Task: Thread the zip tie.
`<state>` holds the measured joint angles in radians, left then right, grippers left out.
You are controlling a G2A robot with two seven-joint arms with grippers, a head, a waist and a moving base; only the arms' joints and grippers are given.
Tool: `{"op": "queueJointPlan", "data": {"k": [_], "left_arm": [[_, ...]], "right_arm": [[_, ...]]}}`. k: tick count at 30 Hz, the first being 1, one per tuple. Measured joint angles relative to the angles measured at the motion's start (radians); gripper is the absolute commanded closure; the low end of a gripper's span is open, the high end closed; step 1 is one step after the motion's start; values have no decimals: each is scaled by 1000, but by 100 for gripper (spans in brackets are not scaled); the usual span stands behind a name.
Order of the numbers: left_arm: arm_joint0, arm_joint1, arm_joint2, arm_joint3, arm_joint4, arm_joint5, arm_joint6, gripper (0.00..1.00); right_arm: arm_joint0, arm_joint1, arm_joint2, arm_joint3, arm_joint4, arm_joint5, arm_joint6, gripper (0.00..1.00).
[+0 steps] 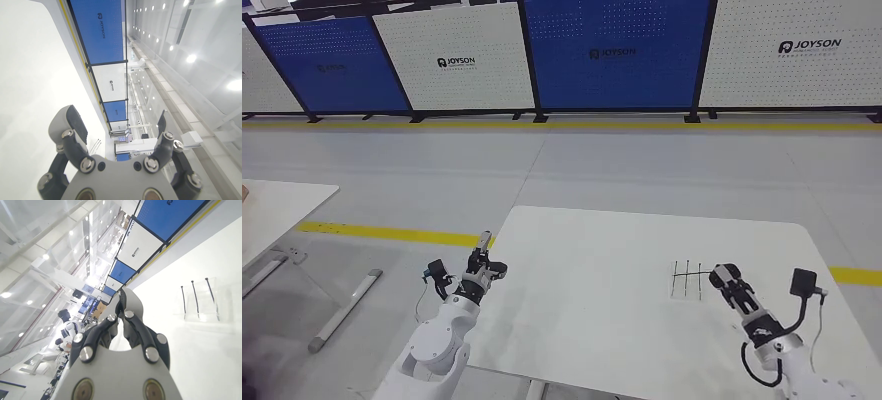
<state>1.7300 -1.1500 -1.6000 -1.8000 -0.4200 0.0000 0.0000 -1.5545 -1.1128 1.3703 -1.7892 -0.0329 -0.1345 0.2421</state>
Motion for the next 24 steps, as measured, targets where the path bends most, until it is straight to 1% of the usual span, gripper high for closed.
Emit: {"op": "queueJointPlan", "data": {"k": [2, 4, 6, 8, 10, 13, 16, 17, 24], "left_arm": [[0, 0, 0, 0, 0, 0, 0, 0], [0, 0, 0, 0, 0, 0, 0, 0], [0, 0, 0, 0, 0, 0, 0, 0], [0, 0, 0, 0, 0, 0, 0, 0], [0, 0, 0, 0, 0, 0, 0, 0], [0, 0, 0, 0, 0, 0, 0, 0], [0, 0, 0, 0, 0, 0, 0, 0], [0, 0, 0, 0, 0, 0, 0, 0], [0, 0, 0, 0, 0, 0, 0, 0]], "right_arm": [[24, -2, -7, 7, 33, -16, 34, 100], [68, -4, -14, 21, 53, -13, 78, 100], [113, -6, -27, 31, 42, 10, 104, 100], [167, -11, -50, 49, 28, 43, 117, 100], [216, -18, -83, 74, 5, 71, 103, 100], [263, -31, -142, 121, -19, 95, 68, 100], [281, -39, -186, 156, -27, 86, 82, 100], [280, -40, -190, 160, -26, 80, 90, 100], [278, -40, -190, 160, -23, 75, 95, 100]]}}
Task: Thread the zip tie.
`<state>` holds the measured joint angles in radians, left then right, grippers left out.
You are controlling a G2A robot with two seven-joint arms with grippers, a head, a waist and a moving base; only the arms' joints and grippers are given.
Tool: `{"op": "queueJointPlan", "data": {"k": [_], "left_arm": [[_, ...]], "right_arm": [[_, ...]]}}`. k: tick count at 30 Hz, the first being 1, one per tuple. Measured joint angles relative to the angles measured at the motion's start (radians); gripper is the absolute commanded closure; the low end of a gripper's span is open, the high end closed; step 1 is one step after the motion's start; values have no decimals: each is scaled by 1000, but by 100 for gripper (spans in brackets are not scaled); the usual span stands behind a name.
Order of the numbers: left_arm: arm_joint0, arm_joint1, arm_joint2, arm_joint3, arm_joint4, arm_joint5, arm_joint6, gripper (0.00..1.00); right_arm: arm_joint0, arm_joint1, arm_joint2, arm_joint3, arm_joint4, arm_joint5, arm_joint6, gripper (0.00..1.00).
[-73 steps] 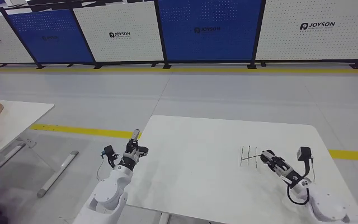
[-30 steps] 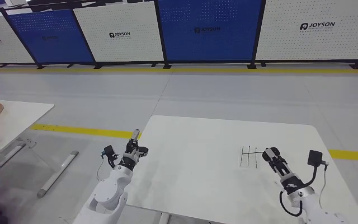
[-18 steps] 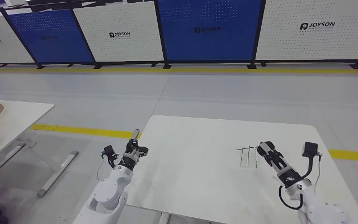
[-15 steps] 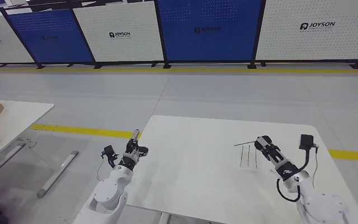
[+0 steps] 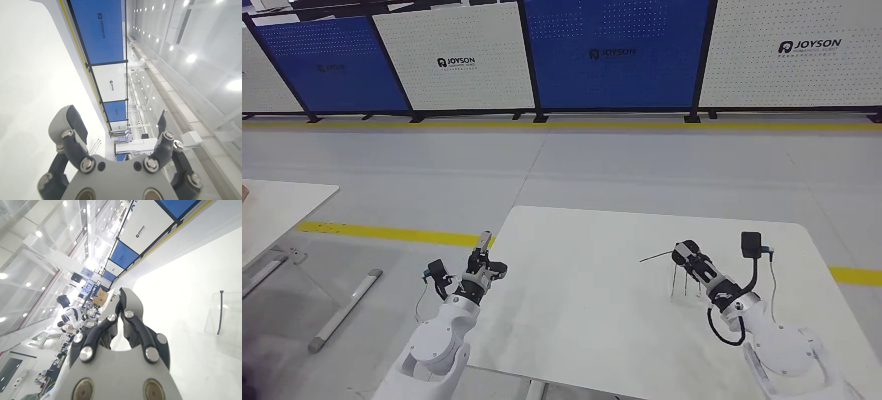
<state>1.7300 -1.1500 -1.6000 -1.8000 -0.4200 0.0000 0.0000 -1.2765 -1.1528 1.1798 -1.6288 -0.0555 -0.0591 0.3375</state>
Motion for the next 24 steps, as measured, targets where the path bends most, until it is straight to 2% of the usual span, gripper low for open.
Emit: {"op": "queueJointPlan", "data": {"k": [3, 5, 9, 13, 16, 20, 22, 24], "left_arm": [[-8, 0, -11, 5, -4, -12, -6, 0], [-8, 1, -29, -2, -8, -36, -31, 0], [16, 4, -35, -60, 34, -73, -105, 0], [41, 2, 32, -139, 143, -94, -152, 0], [43, -1, 105, -162, 223, -90, -171, 0], [26, -4, 187, -145, 302, -63, -204, 0], [7, -6, 205, -122, 323, -51, -187, 0], [3, -7, 206, -117, 325, -49, -180, 0]], "right_arm": [[0, 0, 0, 0, 0, 0, 0, 100], [0, 0, 0, 0, 0, 0, 0, 100], [0, 0, 0, 0, 0, 0, 0, 100], [0, 0, 0, 0, 0, 0, 0, 100], [0, 0, 0, 0, 0, 0, 0, 100], [0, 0, 0, 0, 0, 0, 0, 100], [0, 0, 0, 0, 0, 0, 0, 100], [0, 0, 0, 0, 0, 0, 0, 100]]}}
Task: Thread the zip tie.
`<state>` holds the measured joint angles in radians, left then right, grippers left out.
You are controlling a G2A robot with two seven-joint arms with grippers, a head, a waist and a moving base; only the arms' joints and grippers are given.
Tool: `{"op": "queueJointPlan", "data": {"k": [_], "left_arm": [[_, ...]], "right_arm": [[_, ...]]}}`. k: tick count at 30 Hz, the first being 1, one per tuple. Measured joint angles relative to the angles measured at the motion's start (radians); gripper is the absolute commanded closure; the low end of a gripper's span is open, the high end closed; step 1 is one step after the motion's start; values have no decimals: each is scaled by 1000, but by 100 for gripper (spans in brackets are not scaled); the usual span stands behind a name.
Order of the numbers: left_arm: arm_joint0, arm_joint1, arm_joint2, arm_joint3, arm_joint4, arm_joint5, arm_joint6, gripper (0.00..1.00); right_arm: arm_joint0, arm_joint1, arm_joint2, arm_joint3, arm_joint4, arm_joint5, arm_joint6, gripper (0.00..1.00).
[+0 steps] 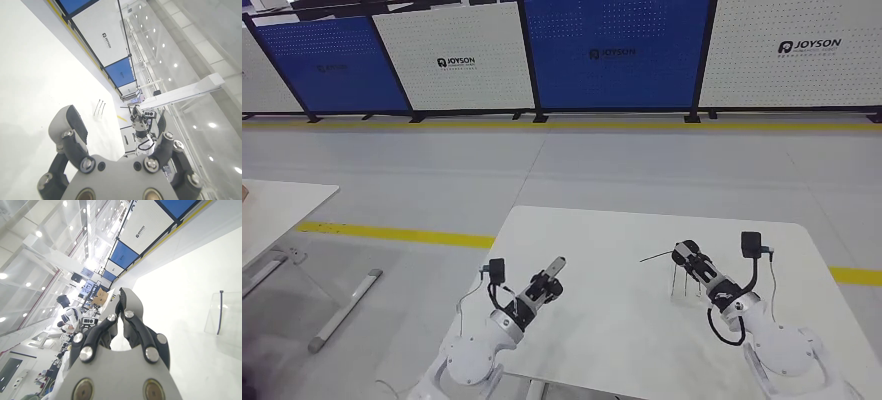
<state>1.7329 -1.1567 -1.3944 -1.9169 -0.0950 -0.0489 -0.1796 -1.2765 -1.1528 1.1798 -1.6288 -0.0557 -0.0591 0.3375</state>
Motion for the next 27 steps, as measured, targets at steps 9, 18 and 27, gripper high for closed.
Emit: {"op": "queueJointPlan", "data": {"k": [9, 18, 27], "left_arm": [[6, 1, -16, 20, -21, -24, -12, 0], [-48, -12, 123, 74, 12, -31, -68, 0], [-110, -26, 198, 118, 14, -13, -15, 0]], "right_arm": [[-37, -9, -8, 0, 50, -92, -55, 100], [2, -44, -121, 80, 59, -143, -110, 100], [34, -54, -149, 103, 60, -112, -72, 100]]}}
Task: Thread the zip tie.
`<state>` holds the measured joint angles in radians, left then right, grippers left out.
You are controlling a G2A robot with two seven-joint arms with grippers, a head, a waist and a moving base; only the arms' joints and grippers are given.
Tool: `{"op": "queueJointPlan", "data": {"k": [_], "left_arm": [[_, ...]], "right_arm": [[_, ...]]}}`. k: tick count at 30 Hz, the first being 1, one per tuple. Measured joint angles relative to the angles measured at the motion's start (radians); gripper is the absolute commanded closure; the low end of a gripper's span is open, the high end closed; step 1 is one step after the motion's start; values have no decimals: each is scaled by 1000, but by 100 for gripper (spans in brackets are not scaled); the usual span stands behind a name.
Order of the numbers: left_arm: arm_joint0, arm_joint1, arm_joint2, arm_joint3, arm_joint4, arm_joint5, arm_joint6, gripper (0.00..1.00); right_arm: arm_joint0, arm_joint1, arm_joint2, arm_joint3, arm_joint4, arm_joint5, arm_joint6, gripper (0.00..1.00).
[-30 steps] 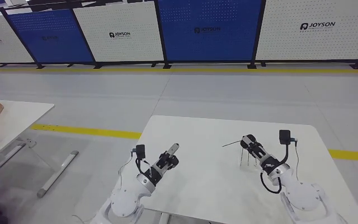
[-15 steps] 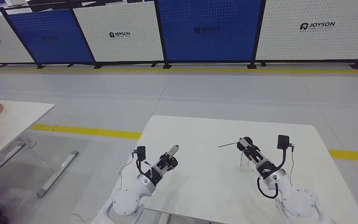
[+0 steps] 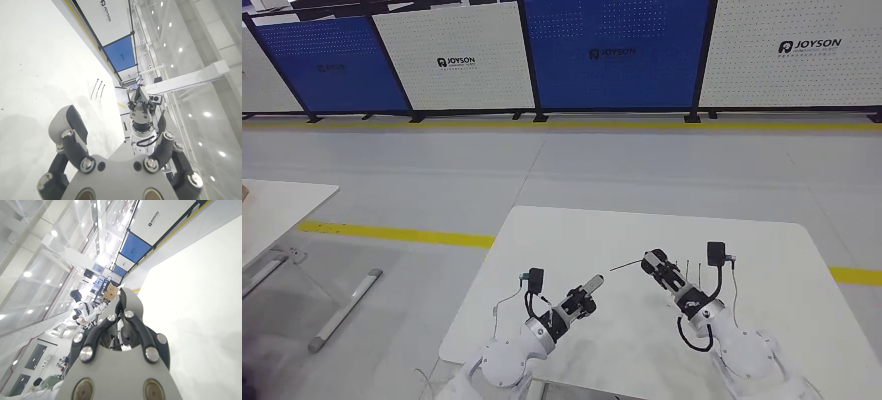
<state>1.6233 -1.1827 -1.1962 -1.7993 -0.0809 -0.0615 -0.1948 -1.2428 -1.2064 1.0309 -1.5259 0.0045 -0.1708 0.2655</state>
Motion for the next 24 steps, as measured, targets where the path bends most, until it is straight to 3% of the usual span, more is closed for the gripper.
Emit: {"op": "queueJointPlan", "data": {"k": [6, 9, 12, 17, 24], "left_arm": [[-1, -1, 4, 5, -14, 1, -7, 0], [-22, -5, 26, 30, -28, 5, -17, 0], [-63, -14, 75, 53, 1, 10, 3, 0], [-144, -38, 146, 98, -66, 22, 51, 0], [-146, -39, 148, 101, -70, 22, 56, 0]], "right_arm": [[-2, -1, -1, 0, 0, 0, -3, 100], [-5, -7, -20, 11, -1, 4, -2, 100], [5, -15, -41, 28, 14, 2, 11, 100], [14, -21, -52, 40, 22, 0, 17, 100], [13, -21, -52, 40, 22, 0, 17, 100]]}}
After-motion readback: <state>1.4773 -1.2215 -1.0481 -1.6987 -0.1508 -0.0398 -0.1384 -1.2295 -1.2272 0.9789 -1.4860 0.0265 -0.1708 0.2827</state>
